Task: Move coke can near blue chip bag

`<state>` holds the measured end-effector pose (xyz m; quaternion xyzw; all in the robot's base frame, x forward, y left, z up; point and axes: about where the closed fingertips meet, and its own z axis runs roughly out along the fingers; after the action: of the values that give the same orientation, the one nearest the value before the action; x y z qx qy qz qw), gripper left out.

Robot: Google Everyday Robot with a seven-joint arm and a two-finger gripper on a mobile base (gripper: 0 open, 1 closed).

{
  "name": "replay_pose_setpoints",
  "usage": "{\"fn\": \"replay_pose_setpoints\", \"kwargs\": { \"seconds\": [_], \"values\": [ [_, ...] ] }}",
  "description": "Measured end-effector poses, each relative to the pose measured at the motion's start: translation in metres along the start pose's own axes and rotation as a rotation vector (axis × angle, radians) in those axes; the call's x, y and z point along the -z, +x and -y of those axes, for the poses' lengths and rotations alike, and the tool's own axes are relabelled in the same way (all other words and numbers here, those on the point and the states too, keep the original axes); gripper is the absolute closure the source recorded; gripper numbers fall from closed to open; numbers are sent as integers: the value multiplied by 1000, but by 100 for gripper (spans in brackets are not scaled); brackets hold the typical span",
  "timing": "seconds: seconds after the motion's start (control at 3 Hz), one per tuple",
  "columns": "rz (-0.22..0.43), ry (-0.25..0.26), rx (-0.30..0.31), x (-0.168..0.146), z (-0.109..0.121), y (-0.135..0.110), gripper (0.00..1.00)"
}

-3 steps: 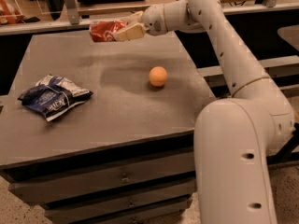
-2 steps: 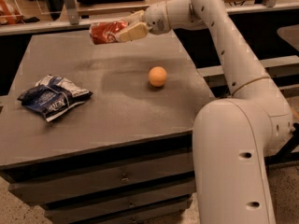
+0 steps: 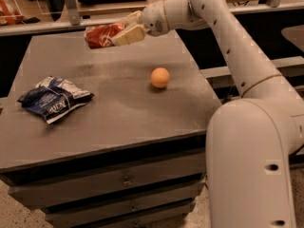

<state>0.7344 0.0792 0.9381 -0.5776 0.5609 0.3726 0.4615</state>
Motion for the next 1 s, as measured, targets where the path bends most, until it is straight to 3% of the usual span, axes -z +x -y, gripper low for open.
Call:
{"fn": "replay_pose_setpoints", "kwargs": {
  "seconds": [0.33,1.0],
  "values": [
    [1,15,53,-12,-24,-12,100],
    [-27,38,33,-62,-66,-2,100]
  ]
}}
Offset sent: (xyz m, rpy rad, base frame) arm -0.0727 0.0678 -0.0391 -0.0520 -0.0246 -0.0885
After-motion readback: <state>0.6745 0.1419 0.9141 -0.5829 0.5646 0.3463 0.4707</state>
